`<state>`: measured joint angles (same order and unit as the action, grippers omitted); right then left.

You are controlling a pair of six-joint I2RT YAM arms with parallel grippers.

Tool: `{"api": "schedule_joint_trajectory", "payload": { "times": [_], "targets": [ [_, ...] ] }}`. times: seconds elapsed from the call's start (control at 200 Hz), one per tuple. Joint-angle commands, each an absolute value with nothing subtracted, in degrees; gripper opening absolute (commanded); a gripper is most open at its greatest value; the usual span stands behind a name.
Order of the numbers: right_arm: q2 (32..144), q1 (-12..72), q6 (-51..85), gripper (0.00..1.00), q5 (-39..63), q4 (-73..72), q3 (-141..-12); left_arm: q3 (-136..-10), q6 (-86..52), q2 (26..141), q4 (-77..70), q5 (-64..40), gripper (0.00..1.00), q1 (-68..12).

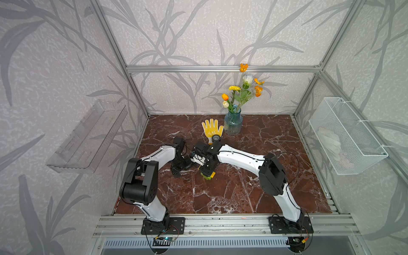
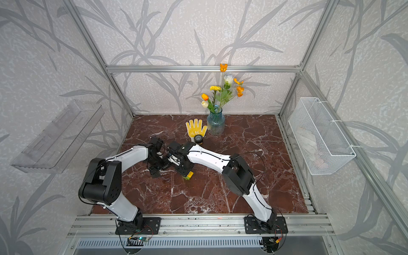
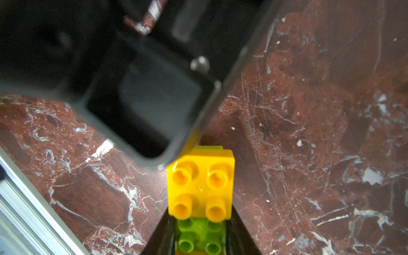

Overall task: Assemble a carrot with lego
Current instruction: Assemble the lego brick with the lego brick.

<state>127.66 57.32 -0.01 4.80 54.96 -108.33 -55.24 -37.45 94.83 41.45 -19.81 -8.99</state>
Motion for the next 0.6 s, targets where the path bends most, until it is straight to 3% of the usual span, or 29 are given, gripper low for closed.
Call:
{"api": "schedule_joint_trajectory", "payload": {
  "times": [0.0,0.215,0.595],
  "targets": [
    [138.5,57.4,0.9,0.29,2.0,56.9,-103.0,-54.8,-36.7,92.8,42.7,-19.5,1.00,-8.8],
    [134.3,57.4,0.9,0.30,1.8,54.1,-101.4,-55.1,-36.7,92.6,43.1,-19.3,1.00,-8.8],
    [127.1,57.4,0.7,0.50,0.9,52.1,-102.3,-56.6,-36.6,92.4,44.3,-18.9,1.00,-8.7]
  ]
}}
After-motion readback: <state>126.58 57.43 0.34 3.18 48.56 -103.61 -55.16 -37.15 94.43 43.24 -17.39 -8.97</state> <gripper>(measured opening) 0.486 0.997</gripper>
